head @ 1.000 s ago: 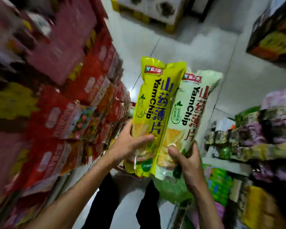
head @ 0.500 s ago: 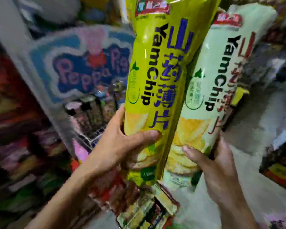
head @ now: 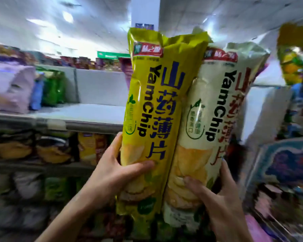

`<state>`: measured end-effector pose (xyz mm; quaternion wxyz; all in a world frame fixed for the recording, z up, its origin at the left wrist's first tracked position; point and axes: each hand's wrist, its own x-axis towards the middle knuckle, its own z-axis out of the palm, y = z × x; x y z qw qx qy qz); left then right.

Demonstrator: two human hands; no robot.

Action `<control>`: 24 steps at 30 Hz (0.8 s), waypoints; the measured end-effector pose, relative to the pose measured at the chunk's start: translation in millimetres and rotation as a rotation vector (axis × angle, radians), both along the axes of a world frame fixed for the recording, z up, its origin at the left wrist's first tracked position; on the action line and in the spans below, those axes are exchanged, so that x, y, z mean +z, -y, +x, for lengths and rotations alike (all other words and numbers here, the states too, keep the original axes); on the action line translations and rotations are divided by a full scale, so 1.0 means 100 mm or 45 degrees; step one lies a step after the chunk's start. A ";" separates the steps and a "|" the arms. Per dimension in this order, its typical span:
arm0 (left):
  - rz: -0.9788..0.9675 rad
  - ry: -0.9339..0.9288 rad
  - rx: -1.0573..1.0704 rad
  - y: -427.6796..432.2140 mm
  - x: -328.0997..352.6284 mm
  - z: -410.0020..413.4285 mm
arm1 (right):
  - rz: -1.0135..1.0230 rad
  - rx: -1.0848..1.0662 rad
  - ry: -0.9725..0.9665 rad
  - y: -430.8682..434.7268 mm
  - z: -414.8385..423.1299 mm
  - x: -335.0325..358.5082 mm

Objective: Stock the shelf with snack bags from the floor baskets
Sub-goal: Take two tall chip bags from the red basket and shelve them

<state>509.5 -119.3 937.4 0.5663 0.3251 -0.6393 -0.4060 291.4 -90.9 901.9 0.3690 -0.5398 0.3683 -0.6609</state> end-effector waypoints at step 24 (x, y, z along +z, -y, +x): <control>0.015 0.104 0.312 4.03 1.26 3.88 | -0.193 0.101 -0.215 4.35 3.91 1.36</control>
